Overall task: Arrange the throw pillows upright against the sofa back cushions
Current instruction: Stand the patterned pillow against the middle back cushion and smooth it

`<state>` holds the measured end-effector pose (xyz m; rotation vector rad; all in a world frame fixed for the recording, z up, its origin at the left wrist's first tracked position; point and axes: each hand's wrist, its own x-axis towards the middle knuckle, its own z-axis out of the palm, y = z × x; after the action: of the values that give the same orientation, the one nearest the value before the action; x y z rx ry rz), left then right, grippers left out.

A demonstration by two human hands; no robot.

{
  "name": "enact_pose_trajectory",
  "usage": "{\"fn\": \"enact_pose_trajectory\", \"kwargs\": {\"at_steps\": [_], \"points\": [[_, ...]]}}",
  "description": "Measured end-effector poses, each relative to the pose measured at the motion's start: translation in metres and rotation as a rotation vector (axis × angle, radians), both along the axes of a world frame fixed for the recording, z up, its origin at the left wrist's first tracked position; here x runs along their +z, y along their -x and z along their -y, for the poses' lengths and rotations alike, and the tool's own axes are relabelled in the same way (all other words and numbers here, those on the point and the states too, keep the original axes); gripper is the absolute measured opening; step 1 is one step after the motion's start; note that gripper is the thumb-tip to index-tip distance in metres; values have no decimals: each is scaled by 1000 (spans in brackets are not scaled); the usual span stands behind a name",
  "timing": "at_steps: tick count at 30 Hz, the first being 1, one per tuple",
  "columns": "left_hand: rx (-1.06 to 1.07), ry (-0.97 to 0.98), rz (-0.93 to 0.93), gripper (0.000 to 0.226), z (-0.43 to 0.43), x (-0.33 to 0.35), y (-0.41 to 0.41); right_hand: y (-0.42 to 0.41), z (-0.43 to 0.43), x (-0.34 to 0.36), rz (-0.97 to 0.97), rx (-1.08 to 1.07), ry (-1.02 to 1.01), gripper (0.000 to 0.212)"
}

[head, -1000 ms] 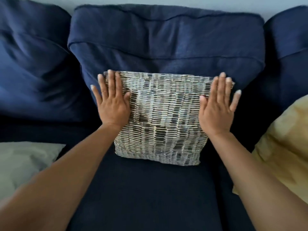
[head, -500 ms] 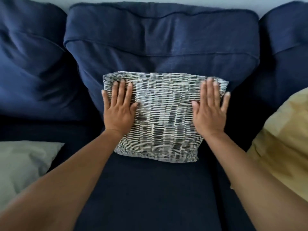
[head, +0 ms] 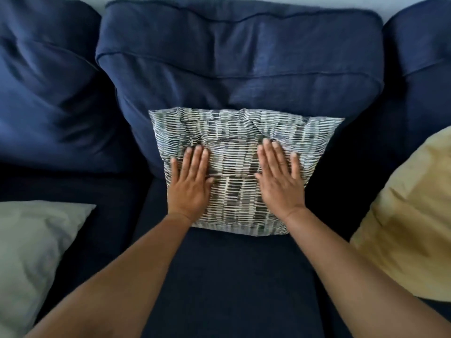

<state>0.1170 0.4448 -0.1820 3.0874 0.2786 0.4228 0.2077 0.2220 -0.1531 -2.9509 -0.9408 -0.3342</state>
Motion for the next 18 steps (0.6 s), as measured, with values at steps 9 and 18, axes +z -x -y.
{"fn": "enact_pose_trajectory", "kwargs": {"at_steps": [9, 18], "points": [[-173, 39, 239, 64, 29, 60, -2, 23, 13, 46, 45, -98, -237, 64], [71, 57, -99, 59, -32, 76, -40, -26, 8, 56, -73, -73, -20, 62]]}}
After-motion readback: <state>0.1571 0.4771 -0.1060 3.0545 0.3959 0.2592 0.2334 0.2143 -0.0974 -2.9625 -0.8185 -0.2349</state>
